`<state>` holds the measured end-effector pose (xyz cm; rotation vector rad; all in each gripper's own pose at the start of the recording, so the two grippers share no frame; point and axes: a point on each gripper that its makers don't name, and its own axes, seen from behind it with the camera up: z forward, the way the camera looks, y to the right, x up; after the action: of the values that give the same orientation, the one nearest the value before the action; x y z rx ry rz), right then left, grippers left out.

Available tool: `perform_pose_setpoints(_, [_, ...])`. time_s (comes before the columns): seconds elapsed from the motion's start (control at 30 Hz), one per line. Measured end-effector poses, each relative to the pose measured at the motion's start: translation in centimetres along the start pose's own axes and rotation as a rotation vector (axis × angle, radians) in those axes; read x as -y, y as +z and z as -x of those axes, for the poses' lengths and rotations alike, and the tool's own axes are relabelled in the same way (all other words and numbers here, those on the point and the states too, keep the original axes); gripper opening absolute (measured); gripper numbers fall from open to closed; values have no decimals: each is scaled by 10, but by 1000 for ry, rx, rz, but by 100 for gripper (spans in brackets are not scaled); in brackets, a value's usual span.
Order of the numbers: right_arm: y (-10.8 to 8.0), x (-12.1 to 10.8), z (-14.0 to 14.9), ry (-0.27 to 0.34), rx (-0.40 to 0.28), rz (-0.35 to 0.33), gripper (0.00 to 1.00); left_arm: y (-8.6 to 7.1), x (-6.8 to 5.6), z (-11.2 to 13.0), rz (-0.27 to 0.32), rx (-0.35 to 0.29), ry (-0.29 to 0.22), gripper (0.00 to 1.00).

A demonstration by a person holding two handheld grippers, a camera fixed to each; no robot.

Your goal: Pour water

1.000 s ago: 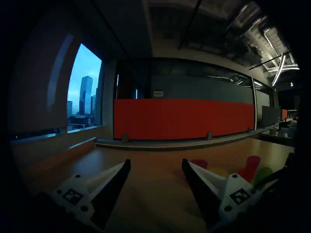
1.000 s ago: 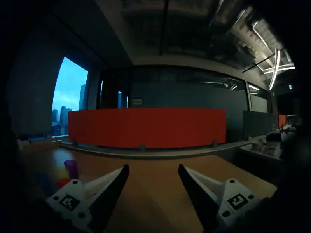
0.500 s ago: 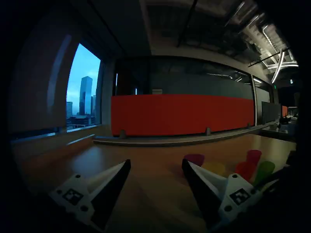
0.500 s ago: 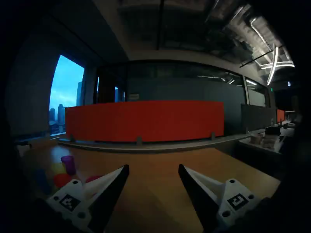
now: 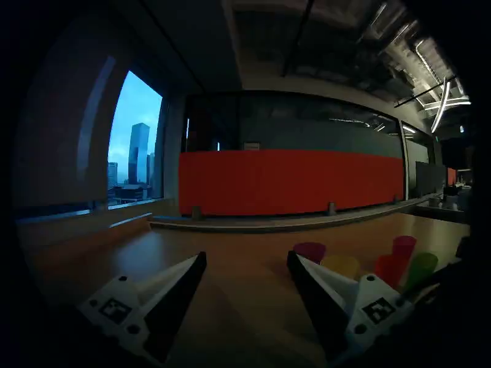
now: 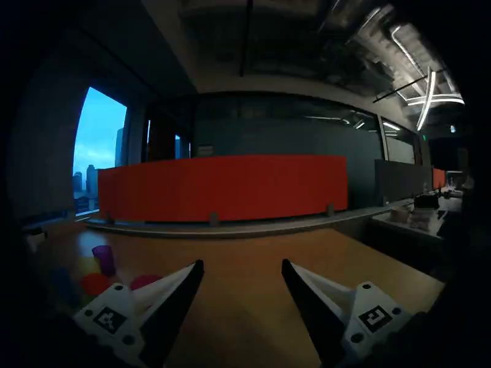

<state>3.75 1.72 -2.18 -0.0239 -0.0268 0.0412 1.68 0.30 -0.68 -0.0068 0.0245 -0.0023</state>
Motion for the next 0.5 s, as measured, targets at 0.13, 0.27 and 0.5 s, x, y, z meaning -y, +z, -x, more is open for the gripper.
perform_pose_setpoints(0.13, [-1, -2, -2, 0, 0, 4, 98, 0, 0, 5, 3, 4, 1, 98])
perform_pose_setpoints(0.27, [-2, -4, -4, -1, -2, 6, 98, 0, 0, 9, 2, 10, 8, 98])
perform_pose_setpoints(0.5, [-3, -7, -1, 4, 0, 10, 98, 2, 0, 15, 5, 18, 2, 97])
